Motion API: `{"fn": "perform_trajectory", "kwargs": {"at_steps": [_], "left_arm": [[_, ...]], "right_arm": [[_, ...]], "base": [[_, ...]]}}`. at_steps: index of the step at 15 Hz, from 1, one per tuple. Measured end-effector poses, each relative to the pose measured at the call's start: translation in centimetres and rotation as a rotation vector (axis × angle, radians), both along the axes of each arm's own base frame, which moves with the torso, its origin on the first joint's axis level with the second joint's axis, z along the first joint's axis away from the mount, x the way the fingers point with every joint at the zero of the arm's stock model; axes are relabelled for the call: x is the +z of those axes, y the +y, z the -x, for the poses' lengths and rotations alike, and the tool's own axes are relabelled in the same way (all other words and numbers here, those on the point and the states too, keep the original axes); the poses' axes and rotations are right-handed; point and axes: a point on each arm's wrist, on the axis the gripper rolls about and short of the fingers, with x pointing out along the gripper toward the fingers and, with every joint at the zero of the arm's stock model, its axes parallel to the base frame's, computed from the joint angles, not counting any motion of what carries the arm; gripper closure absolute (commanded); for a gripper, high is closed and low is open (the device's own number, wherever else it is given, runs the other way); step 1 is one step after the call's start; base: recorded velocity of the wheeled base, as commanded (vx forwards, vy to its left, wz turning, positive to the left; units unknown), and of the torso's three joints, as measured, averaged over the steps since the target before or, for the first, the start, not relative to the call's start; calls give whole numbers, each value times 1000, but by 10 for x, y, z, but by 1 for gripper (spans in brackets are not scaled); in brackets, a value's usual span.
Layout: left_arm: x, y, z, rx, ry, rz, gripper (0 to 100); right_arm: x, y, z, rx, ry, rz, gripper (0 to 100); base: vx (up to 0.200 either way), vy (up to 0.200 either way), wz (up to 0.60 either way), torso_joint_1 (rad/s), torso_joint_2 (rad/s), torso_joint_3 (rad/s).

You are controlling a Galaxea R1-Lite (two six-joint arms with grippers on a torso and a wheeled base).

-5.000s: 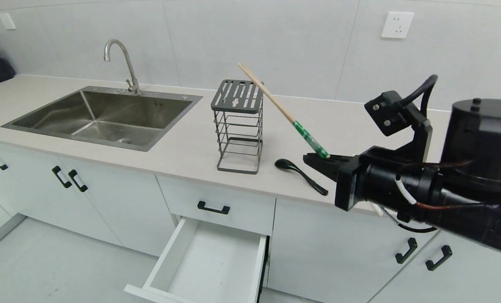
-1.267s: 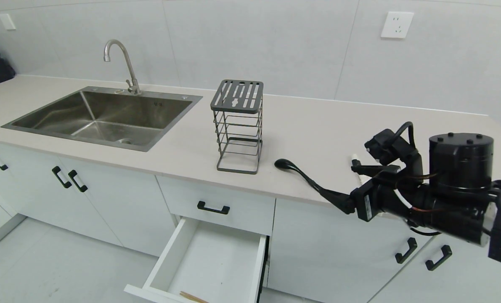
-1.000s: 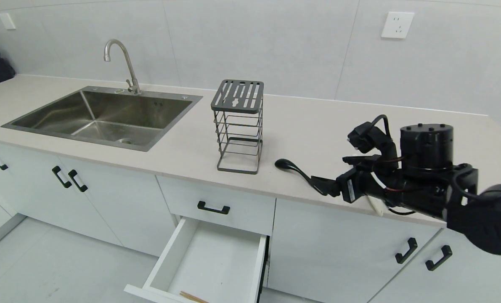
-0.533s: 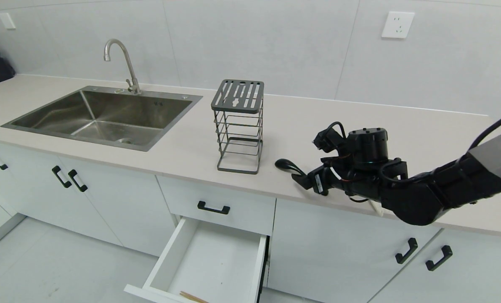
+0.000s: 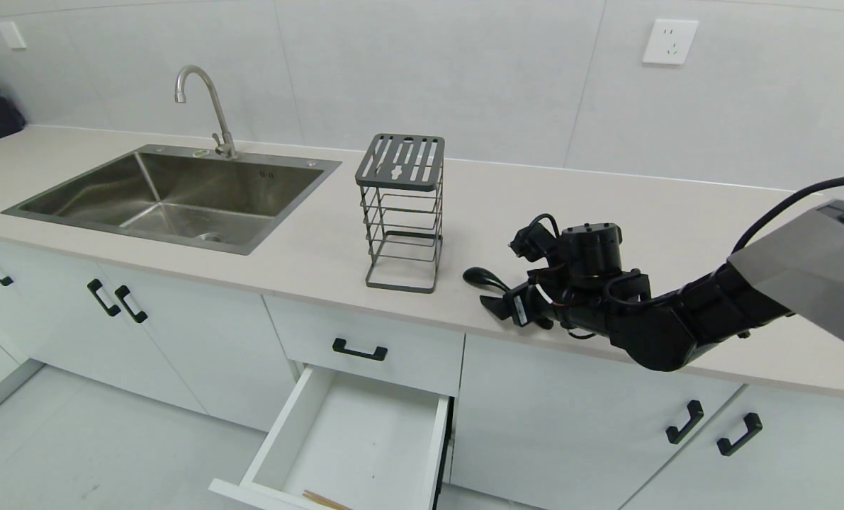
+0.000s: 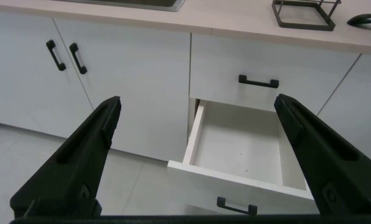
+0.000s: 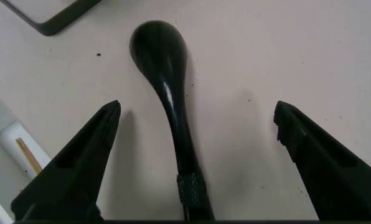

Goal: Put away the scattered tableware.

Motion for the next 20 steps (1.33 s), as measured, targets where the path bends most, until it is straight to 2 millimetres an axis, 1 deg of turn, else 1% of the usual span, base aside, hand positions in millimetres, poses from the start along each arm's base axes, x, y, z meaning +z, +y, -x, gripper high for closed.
{"fn": "perform_trajectory", "kwargs": {"at_steps": [2,3,7,9,12,14,16,18,20], "left_arm": [[0,0,0,0,0,0,0],[0,0,0,0,0,0,0],[0,0,0,0,0,0,0],[0,0,0,0,0,0,0],[0,0,0,0,0,0,0],[0,0,0,0,0,0,0],[0,0,0,0,0,0,0],[0,0,0,0,0,0,0],[0,0,0,0,0,0,0]], "right_arm": [[-2,3,-7,-5,-8,-5,0],[-5,3,-10,-7,-6,-4,100],[-16,4,-14,-10,9,0,100],[-19,4,-15,-14,12,7,100],[-13,3,-12,-17,7,7,100],[0,1,-7,-14,-9,2,100],[16,3,7,6,-33,-11,100],[26,8,36,49,-33,-19,100],[34,20,70,116,-40,-54,100]], "base": [[0,0,0,0,0,0],[0,0,0,0,0,0],[0,0,0,0,0,0],[0,0,0,0,0,0],[0,0,0,0,0,0],[0,0,0,0,0,0],[0,0,0,0,0,0],[0,0,0,0,0,0],[0,0,0,0,0,0]]}}
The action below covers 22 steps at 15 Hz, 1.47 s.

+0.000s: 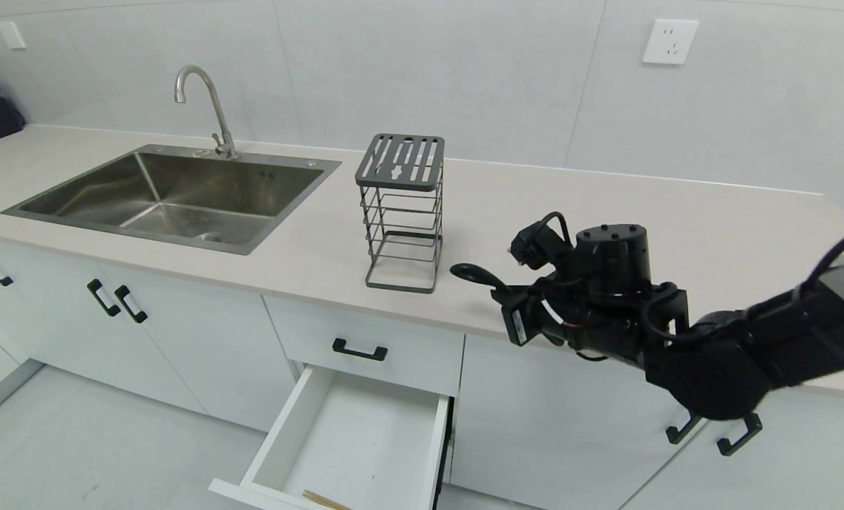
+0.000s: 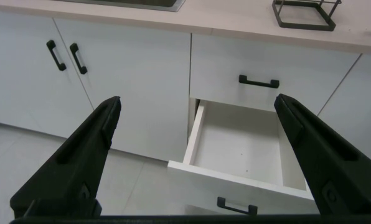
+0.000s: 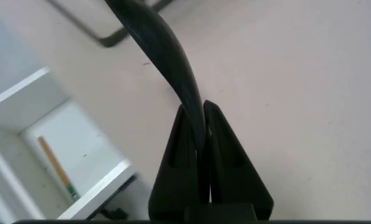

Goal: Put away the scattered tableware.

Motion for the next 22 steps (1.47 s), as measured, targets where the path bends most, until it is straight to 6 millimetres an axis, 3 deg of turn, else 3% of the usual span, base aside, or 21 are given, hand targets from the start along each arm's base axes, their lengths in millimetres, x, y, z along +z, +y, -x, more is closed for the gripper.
{"fn": "perform_trajectory", "kwargs": {"at_steps": [3,6,11,14,17,22], "left_arm": [[0,0,0,0,0,0,0],[0,0,0,0,0,0,0],[0,0,0,0,0,0,0],[0,0,0,-1,0,0,0],[0,0,0,0,0,0,0],[0,0,0,0,0,0,0]], "right_arm": [[5,20,45,113,16,-21,100],[7,33,60,171,16,-27,100],[-2,78,62,249,31,-59,100],[-29,104,62,288,75,-28,100],[-50,114,62,301,103,5,100],[-44,140,67,304,50,-13,100]], "base": [[0,0,0,0,0,0],[0,0,0,0,0,0],[0,0,0,0,0,0],[0,0,0,0,0,0],[0,0,0,0,0,0],[0,0,0,0,0,0]]}}
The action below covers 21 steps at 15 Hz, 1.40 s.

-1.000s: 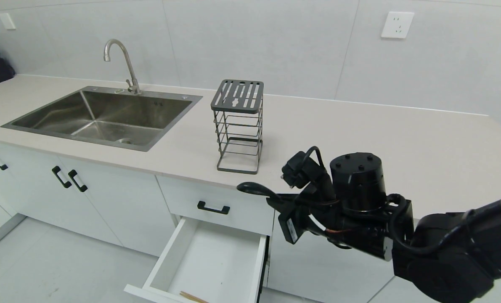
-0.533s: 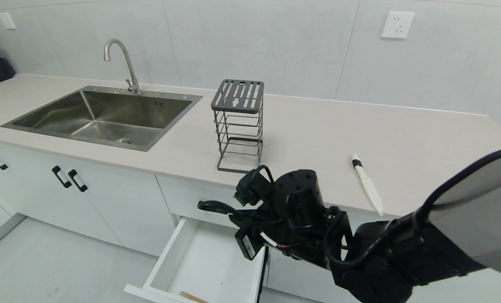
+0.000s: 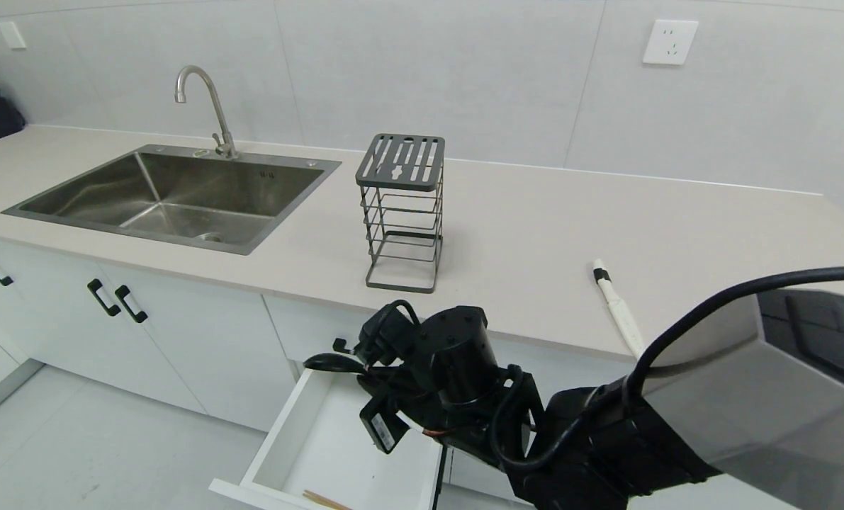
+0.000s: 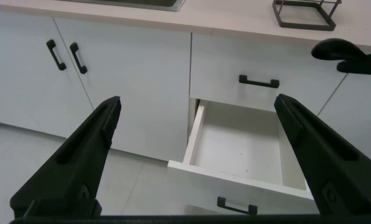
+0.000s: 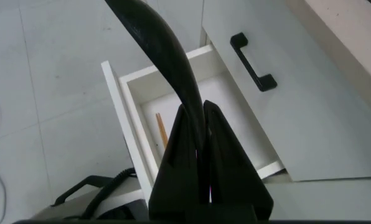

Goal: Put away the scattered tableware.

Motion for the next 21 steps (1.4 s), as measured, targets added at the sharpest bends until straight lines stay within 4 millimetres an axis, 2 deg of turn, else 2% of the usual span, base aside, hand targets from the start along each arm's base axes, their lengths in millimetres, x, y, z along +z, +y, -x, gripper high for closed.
{"fn": "perform_trajectory", "kwargs": {"at_steps": [3,8,12,21], "left_arm": [[0,0,0,0,0,0,0],[0,0,0,0,1,0,0],[0,0,0,0,1,0,0],[0,0,0,0,0,0,0]], "right_arm": [[3,20,6,31,-24,-29,100],[-26,46,1,53,-16,-13,100],[-44,50,-6,44,-1,10,100],[-56,57,-12,39,-1,12,100]], "base": [[0,0,0,0,0,0],[0,0,0,-160,315,157],[0,0,0,-262,508,244],[0,0,0,-260,490,229]]}}
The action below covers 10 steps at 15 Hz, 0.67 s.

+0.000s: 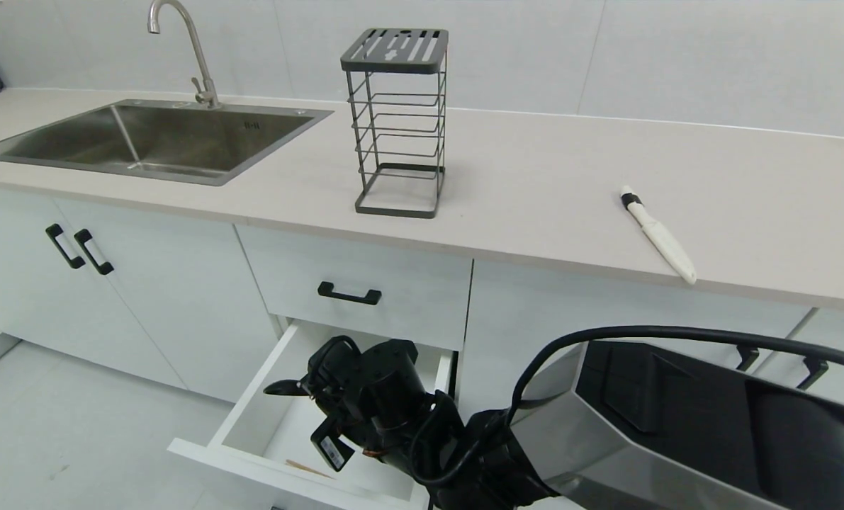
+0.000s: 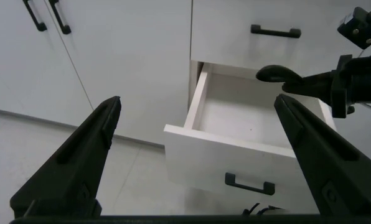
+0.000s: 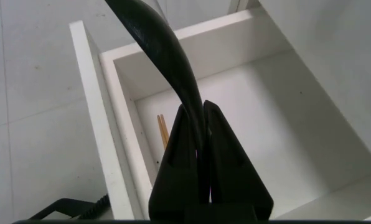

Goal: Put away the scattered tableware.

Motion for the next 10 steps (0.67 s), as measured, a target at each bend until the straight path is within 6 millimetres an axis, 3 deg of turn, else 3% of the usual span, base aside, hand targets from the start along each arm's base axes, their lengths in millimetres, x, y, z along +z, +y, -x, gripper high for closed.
{"fn": "perform_trajectory", "kwargs": {"at_steps": [5,10], "left_arm": [[0,0,0,0,1,0,0],[0,0,0,0,0,0,0]], "right_arm": [[3,1,-8,0,-50,10,100],[6,2,-19,-39,-103,18,100]], "base": [[0,0,0,-224,345,163],[0,0,0,-20,64,19]]}}
